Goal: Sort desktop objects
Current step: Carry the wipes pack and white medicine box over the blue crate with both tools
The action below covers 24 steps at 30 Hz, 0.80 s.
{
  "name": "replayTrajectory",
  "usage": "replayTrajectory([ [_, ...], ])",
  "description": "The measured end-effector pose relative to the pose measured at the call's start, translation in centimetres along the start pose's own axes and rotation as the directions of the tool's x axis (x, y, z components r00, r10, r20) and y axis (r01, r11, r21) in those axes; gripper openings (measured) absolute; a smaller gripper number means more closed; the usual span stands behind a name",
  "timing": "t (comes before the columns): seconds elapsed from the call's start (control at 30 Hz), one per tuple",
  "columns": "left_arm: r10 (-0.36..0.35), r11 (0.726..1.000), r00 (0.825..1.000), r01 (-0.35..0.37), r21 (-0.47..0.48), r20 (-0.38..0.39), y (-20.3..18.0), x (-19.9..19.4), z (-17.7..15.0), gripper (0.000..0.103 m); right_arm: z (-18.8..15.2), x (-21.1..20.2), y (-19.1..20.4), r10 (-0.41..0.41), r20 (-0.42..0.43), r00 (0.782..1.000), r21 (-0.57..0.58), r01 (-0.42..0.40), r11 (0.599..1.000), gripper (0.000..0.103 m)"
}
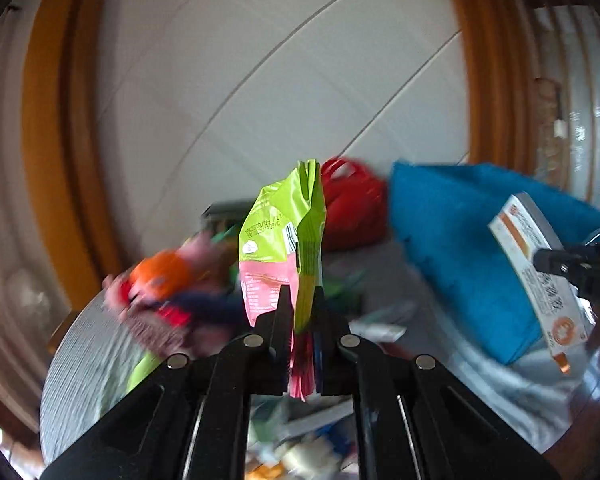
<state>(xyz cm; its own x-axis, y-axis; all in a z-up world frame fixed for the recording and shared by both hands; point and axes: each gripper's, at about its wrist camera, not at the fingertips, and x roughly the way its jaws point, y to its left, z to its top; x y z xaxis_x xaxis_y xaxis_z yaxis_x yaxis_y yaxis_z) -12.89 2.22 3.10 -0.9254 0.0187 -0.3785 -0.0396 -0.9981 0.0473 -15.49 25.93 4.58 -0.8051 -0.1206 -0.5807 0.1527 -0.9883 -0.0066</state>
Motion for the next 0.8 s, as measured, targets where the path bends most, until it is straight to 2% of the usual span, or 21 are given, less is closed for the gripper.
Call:
replayTrajectory([
  [0.13, -0.059, 0.998, 0.994, 0.057, 0.024, 0.092, -6.4, 0.1, 4.0, 0.008, 3.1, -2.3, -4.1, -0.039, 0.08, 0.996, -0.002, 0.039, 0.999, 0.031],
  [0.27, -0.099, 0.995, 0.982, 0.093, 0.042, 0.16, -13.3, 0.9, 7.7, 0.008, 6.8, -3.6, -10.6, -0.085, 0.156, 0.984, -0.018, 0.089, 0.996, 0.031],
  [0.47, -0.147, 0.988, 0.973, 0.138, 0.062, 0.175, -24.4, 4.2, 13.7, 0.008, 11.9, -1.8, -21.4, -0.116, 0.144, 0.983, -0.044, 0.123, 0.991, 0.031],
  [0.53, -0.172, 0.984, 0.974, 0.164, 0.065, 0.145, -27.6, 6.1, 15.7, 0.008, 13.3, -0.6, -24.7, -0.121, 0.111, 0.986, -0.055, 0.128, 0.99, 0.031],
  [0.63, -0.206, 0.977, 0.977, 0.203, 0.066, 0.055, -32.8, 9.9, 18.3, 0.008, 15.2, 2.4, -29.5, -0.137, 0.036, 0.99, -0.078, 0.14, 0.987, 0.031],
  [0.7, -0.211, 0.975, 0.977, 0.212, 0.071, -0.012, -35.6, 12.5, 19.7, 0.008, 16.5, 5.7, -32.8, -0.135, -0.051, 0.99, -0.085, 0.13, 0.988, 0.031],
  [0.77, -0.232, 0.969, 0.966, 0.24, 0.06, -0.116, -38.0, 15.9, 20.7, 0.008, 16.7, 8.1, -35.2, -0.122, -0.127, 0.984, -0.081, 0.112, 0.99, 0.031],
  [0.8, -0.248, 0.964, 0.949, 0.261, 0.047, -0.194, -39.3, 18.2, 21.0, 0.008, 17.0, 10.4, -36.5, -0.106, -0.189, 0.976, -0.07, 0.094, 0.993, 0.031],
])
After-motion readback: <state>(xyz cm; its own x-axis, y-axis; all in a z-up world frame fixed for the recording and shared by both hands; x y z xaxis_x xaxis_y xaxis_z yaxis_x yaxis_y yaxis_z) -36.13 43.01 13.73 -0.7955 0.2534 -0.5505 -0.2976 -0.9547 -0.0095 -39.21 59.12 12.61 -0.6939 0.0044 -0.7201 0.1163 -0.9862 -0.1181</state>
